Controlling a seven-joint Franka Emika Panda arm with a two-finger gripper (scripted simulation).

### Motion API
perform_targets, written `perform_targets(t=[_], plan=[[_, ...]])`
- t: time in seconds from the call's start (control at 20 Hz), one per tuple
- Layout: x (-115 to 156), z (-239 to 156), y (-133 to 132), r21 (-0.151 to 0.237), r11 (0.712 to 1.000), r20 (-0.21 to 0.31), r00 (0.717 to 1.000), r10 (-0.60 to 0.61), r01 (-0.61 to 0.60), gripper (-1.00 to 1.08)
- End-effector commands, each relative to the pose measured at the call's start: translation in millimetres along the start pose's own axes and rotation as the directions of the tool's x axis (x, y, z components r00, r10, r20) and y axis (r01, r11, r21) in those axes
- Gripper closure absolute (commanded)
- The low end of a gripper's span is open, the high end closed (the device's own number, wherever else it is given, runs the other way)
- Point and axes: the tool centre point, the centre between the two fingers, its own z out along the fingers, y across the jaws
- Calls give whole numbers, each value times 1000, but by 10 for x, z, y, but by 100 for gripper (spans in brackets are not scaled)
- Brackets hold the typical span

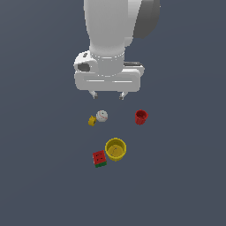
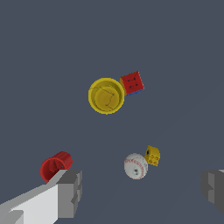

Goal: Pick up a designated object from a clutter of objects.

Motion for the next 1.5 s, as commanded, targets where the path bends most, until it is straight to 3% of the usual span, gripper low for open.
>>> perform_targets(t=[0.0, 0.75, 1.1, 1.45], plan=[[0, 0, 0, 0, 1000, 0, 1000, 0, 0, -92], [12, -117, -121, -1, 999, -12, 999, -38, 38, -92], [14, 172, 0, 8, 1000, -10, 1000, -7, 7, -92], [-41, 703, 236, 21, 998, -7, 999, 54, -54, -92]])
